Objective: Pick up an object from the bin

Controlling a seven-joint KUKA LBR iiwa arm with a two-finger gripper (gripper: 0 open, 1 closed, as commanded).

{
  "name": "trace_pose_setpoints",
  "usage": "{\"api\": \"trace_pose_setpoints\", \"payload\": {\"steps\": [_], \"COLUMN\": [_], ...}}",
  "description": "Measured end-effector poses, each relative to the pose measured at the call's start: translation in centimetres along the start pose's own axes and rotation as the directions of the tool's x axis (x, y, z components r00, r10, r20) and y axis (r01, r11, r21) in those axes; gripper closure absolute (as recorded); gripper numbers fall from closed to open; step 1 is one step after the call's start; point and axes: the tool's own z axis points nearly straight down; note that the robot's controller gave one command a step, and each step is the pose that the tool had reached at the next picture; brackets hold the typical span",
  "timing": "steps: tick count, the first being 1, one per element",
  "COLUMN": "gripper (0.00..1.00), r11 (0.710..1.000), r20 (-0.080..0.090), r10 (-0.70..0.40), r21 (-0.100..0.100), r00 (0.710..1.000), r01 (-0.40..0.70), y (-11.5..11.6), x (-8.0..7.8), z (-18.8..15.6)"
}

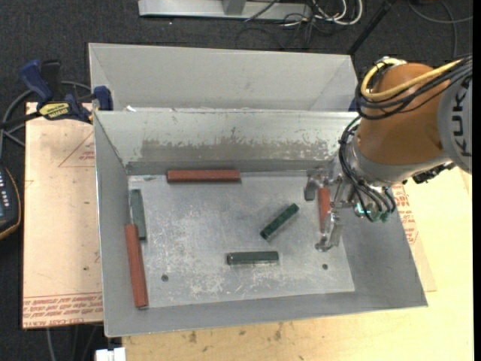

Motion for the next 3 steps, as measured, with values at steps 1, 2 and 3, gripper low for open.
{"api": "trace_pose_setpoints", "payload": {"steps": [1, 2, 3], "gripper": [0.0, 0.0, 0.0], "r11": [0.999, 0.993, 0.98], "r20": [0.005, 0.008, 0.007], "r10": [0.049, 0.114, 0.198], "r21": [-0.002, -0.002, -0.002], "r00": [0.999, 0.993, 0.98], "r01": [-0.049, -0.114, -0.198], "y": [7.3, 9.7, 10.0], "x": [1.0, 2.6, 2.7], "z": [13.7, 10.3, 9.8]}}
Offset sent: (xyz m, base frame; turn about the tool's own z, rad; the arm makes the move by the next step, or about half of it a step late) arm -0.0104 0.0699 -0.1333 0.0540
